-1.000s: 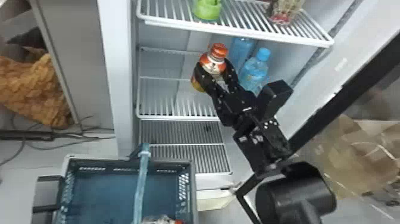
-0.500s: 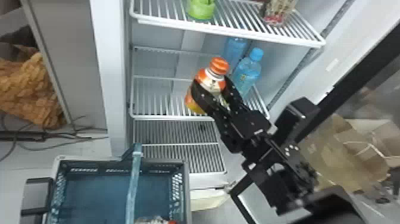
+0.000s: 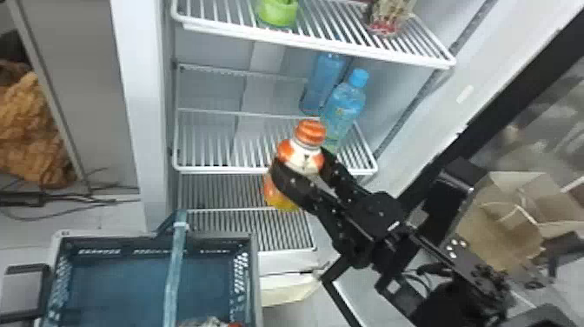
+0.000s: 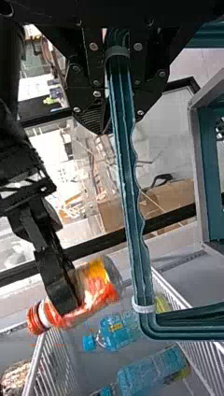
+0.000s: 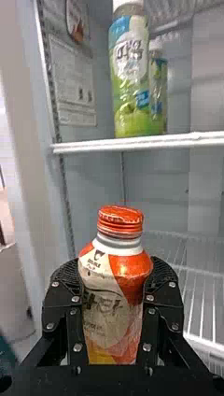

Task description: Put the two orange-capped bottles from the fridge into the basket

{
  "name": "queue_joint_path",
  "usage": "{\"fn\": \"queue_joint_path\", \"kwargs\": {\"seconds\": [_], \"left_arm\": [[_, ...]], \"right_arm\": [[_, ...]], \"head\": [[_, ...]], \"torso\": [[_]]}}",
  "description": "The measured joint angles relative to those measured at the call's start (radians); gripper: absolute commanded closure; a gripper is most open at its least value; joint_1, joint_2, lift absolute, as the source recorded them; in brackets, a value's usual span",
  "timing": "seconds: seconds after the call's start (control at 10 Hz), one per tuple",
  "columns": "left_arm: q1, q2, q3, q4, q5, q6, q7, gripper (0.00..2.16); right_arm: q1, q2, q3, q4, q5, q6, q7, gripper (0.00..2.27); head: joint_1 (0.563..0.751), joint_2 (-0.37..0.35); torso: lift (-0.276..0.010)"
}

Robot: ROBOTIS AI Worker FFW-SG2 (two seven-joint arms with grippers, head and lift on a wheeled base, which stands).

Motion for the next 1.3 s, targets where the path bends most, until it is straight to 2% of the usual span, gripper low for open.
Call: {"fn": "queue_joint_path", "kwargs": {"seconds": [0.3,0.5,0.7,1.3], "left_arm": [[0.000,0.000,0.000,-0.002,-0.002,0.001,0.000,1.20],[-0.003,0.002,-0.002,-0.003,-0.003,0.003,0.000,1.20],[-0.009,0.008,-0.010,-0.003,-0.004,0.006,0.000,1.20],[-0.017,0.011,-0.016,-0.002,-0.003,0.006,0.000,1.20]], "right_arm": [[0.027,-0.002,-0.035,-0.123,-0.002,0.241,0.035,0.87],[0.010,-0.010,-0.012,-0.136,-0.029,0.333,0.040,0.87],[-0.036,-0.032,0.037,-0.119,-0.066,0.446,0.065,0.88],[-0.133,-0.051,0.097,-0.003,-0.111,0.566,0.104,0.87]], "head": [[0.695,-0.350],[0.695,-0.350],[0.695,-0.298],[0.695,-0.241]], "torso": [[-0.235],[-0.235],[-0.235],[-0.235]]}}
